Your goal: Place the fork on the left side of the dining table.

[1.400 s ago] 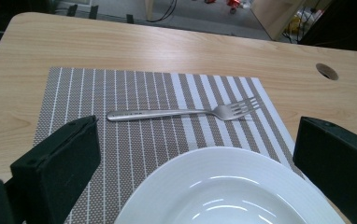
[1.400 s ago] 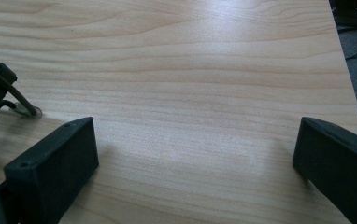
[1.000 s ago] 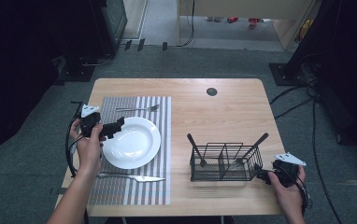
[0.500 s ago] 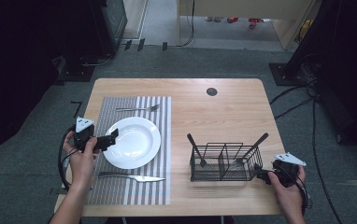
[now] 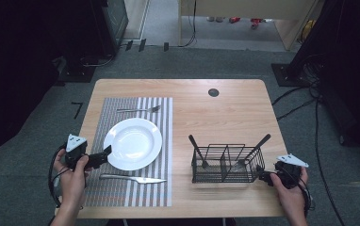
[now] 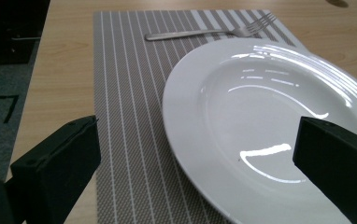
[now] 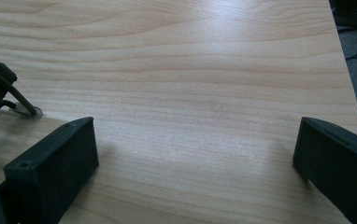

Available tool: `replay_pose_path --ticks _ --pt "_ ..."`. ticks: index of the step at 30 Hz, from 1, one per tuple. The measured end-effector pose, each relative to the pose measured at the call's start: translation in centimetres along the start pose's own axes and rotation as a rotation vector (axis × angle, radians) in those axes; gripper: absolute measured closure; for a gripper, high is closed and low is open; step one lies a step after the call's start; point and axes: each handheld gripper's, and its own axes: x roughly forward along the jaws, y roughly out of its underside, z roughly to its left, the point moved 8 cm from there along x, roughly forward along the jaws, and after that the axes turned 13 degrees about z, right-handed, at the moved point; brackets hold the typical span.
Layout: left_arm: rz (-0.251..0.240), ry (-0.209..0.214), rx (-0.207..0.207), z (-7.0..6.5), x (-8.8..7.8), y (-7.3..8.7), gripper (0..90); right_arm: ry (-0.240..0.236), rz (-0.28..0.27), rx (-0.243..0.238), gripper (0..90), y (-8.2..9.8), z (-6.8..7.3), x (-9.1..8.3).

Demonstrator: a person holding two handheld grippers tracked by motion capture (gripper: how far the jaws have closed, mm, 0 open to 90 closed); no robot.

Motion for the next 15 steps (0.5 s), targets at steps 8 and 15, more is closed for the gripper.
replay_pose_path --ticks 8,15 --pt "0.013 -0.01 -0.039 1.5 -0.4 2.7 1.2 0.0 0.0 0.0 0.0 0.0 0.0 0.0" --pt "0.048 -0.049 -0.04 3.0 0.1 4.8 1.2 0.0 0.0 0.0 0.0 0.0 0.0 0.0"
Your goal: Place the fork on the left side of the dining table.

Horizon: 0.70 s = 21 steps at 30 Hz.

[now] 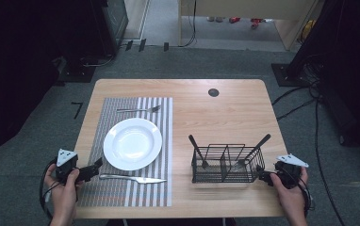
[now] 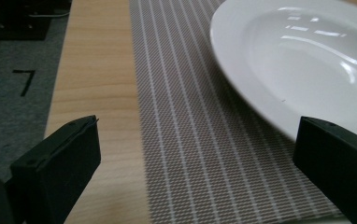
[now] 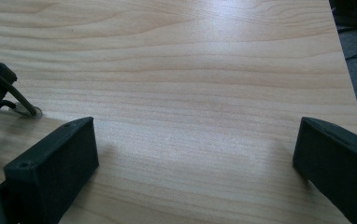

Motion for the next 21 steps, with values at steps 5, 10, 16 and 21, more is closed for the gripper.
replay_pose_path --ticks 5,10,16,21 --pt "0.053 -0.022 -0.013 0.8 1.3 1.6 1.2 0.0 0.0 0.0 0.0 0.0 0.0 0.0" --pt "0.068 -0.027 -0.011 0.9 1.7 1.9 1.2 -0.001 0.001 0.001 0.0 0.0 0.0 0.0" --pt "0.095 -0.05 0.0 0.8 1.9 2.0 1.2 0.0 0.001 0.001 0.0 0.0 0.0 0.0" --pt "0.113 -0.097 0.021 0.5 2.2 2.0 1.2 0.0 0.0 0.0 0.0 0.0 0.0 0.0"
